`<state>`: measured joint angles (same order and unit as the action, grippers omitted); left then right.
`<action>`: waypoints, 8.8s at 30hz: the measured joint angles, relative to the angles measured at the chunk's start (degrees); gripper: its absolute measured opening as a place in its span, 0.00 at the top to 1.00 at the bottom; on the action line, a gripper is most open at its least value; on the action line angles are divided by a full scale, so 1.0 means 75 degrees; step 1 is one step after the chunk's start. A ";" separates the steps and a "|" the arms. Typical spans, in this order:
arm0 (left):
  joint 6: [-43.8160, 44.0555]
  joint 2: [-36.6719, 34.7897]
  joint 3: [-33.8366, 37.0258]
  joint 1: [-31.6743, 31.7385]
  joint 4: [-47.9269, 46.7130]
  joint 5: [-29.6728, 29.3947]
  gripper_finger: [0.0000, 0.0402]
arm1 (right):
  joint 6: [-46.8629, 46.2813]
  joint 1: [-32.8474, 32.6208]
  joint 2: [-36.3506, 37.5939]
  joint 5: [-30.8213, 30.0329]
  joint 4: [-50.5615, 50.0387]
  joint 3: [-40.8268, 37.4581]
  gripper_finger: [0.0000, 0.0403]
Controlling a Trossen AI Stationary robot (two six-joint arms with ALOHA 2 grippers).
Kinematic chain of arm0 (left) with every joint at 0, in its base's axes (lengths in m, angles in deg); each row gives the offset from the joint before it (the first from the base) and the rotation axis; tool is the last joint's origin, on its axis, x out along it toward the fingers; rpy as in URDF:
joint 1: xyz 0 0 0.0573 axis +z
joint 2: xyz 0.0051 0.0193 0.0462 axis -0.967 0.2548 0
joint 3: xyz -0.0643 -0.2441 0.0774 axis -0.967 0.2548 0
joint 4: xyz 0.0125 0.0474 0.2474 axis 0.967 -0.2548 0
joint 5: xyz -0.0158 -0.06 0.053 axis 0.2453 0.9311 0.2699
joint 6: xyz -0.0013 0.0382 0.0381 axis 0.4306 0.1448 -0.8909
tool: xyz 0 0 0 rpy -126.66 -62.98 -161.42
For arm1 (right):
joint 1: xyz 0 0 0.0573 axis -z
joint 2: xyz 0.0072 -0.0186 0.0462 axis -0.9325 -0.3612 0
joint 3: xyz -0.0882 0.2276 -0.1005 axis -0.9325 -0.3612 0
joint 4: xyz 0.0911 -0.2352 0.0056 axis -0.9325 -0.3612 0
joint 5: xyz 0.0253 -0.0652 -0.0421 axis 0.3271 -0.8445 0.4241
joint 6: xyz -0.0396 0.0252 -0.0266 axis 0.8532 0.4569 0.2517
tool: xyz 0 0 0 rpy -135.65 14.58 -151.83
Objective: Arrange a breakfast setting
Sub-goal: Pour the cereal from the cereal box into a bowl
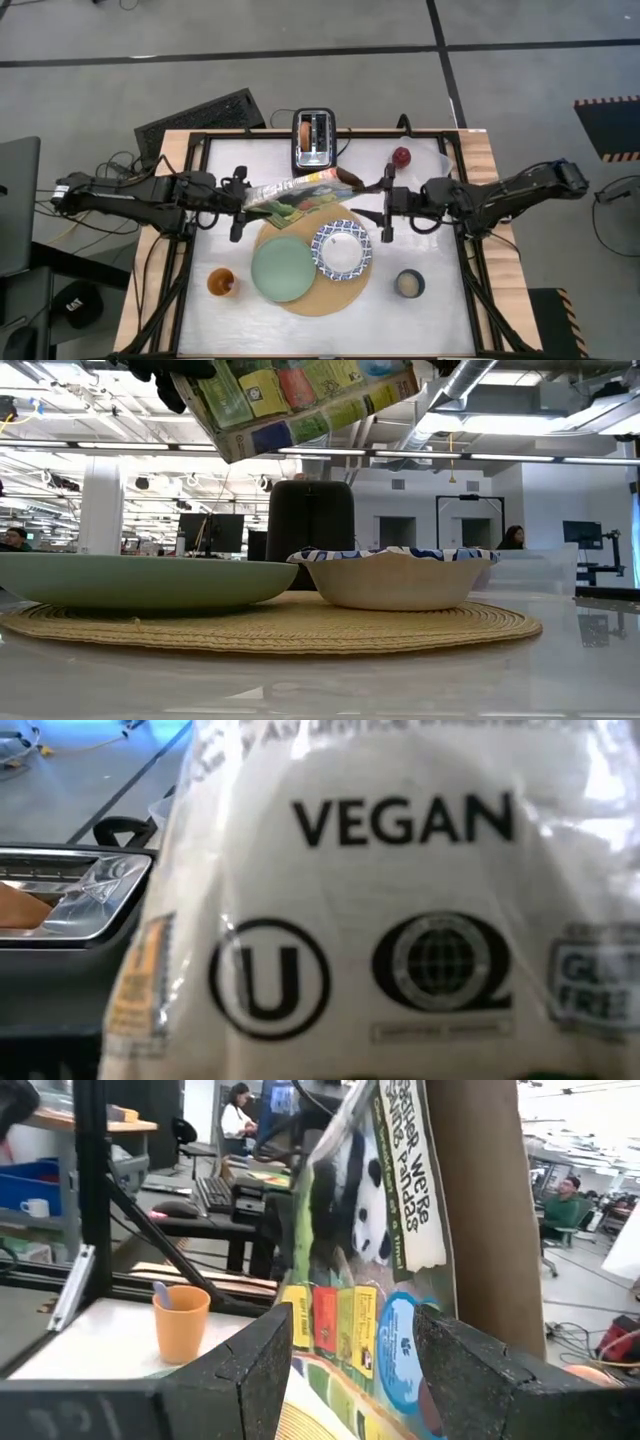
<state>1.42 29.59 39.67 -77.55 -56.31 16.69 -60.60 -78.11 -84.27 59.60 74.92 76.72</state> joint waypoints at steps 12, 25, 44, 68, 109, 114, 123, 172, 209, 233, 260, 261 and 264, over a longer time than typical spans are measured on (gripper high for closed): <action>-0.0041 -0.0019 0.0000 -0.0003 -0.0032 0.0051 0.59 | 0.0319 -0.0328 0.0481 -0.0137 0.0207 -0.0003 0.42; -0.0044 -0.0020 0.0000 -0.0003 0.0034 0.0115 0.58 | 0.0136 0.0016 -0.0263 -0.0119 0.0101 -0.0012 0.54; -0.0273 -0.0089 -0.0016 -0.0012 0.0082 -0.0509 0.61 | 0.0056 -0.0382 0.0298 0.0529 -0.0408 -0.0009 0.95; -0.0036 -0.0438 -0.0153 -0.0320 -0.1338 0.0313 0.61 | -0.2467 -0.0793 0.1276 0.0982 -0.3338 0.0006 0.54; 0.0394 0.3684 -0.4960 -0.0977 -0.6800 0.0371 0.61 | -0.4472 -0.1911 0.1641 -0.0145 -0.5799 -0.0003 0.54; 0.0258 0.3797 -0.4995 -0.0880 -0.6867 0.0374 0.61 | -0.4469 -0.1911 0.1641 -0.0145 -0.5811 -0.0003 0.54; 0.0234 0.3800 -0.4953 -0.0876 -0.6798 0.0427 0.61 | -0.4475 -0.1911 0.1641 -0.0145 -0.5965 -0.0003 0.54; -0.0017 0.3777 -0.4809 -0.0533 -0.7060 0.0937 0.61 | -0.4469 -0.1909 0.1641 -0.0143 -0.5974 -0.0003 0.54; -0.0103 0.2954 -0.4144 -0.0350 -0.6155 0.1106 0.61 | -0.4466 -0.1847 0.1638 -0.0119 -0.6108 -0.0006 0.54; 0.1046 -0.0766 -0.0374 -0.0350 -0.2946 0.1045 0.61 | -0.3982 -0.1825 0.1321 -0.0524 -0.5200 -0.0006 0.54; 0.0598 -0.1986 0.1592 -0.0344 0.0063 0.1039 0.61 | -0.3088 -0.0879 -0.0044 -0.0724 -0.3124 -0.0006 0.53; 0.0535 -0.1986 0.1655 -0.0344 0.0244 0.1038 0.61 | -0.3087 -0.0845 -0.0044 -0.0722 -0.2910 -0.0006 0.52; 0.0351 -0.1982 0.1805 -0.0344 0.0846 0.0906 0.61 | -0.2982 -0.0738 -0.0069 -0.0719 -0.2430 -0.0006 0.46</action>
<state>4.05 14.73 53.20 -80.13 -49.97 23.48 -82.97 -83.65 -84.79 54.20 56.69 76.67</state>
